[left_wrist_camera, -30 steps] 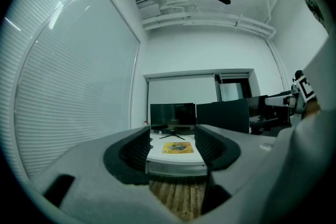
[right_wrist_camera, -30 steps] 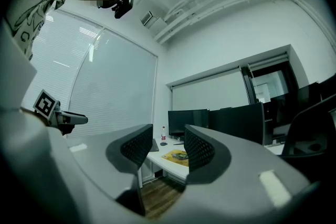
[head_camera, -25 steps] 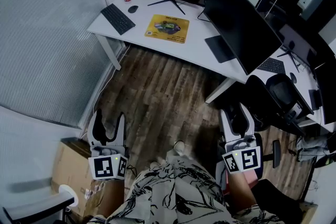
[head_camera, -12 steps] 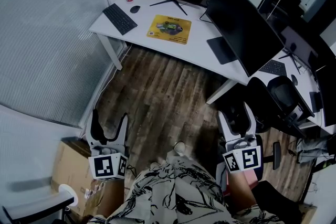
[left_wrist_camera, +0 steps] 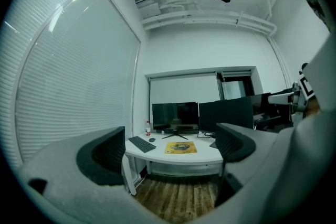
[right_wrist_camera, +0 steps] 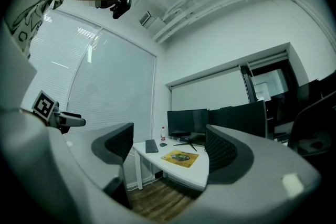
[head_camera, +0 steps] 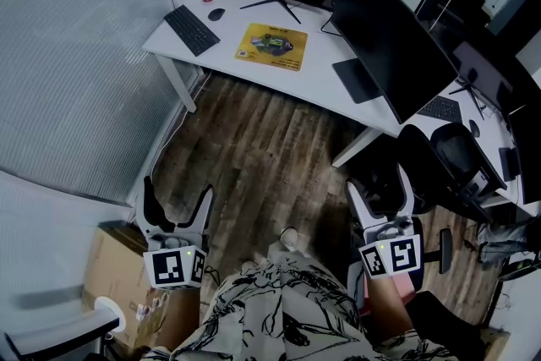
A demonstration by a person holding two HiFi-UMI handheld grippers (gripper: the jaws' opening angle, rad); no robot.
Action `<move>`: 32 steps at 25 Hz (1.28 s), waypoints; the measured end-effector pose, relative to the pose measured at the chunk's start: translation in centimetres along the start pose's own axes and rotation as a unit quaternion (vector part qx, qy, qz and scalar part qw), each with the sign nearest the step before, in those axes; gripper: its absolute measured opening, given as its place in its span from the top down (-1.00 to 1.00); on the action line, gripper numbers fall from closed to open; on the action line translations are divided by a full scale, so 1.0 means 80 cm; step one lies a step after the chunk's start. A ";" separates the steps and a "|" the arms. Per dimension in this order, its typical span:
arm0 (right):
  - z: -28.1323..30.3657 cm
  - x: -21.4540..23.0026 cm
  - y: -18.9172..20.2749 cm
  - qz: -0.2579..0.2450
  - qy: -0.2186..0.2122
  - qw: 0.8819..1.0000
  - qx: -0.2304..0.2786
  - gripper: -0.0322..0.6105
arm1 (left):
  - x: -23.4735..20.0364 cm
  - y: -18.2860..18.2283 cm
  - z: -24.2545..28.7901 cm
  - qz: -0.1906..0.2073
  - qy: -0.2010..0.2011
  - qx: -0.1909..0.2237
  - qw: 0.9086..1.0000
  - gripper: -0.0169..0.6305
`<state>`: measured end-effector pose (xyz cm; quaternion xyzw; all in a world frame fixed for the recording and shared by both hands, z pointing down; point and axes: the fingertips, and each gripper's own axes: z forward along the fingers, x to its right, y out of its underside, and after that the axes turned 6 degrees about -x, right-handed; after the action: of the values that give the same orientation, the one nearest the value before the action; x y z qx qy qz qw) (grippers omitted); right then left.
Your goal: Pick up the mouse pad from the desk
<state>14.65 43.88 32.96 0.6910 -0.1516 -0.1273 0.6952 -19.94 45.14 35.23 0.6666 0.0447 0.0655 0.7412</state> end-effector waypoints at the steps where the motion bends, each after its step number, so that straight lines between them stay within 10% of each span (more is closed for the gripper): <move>1: 0.001 0.001 0.000 0.000 -0.001 1.000 0.000 -0.44 | 0.000 0.001 0.001 0.000 -0.001 0.000 1.000 -0.70; 32: 0.074 0.079 0.018 0.022 -0.035 0.999 0.005 -0.71 | 0.047 -0.006 0.072 0.016 -0.030 -0.006 0.999 -0.91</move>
<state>18.16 35.98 34.62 0.6864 -0.1919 -0.1354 0.6883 -15.30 40.03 35.45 0.6642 0.0113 0.0580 0.7452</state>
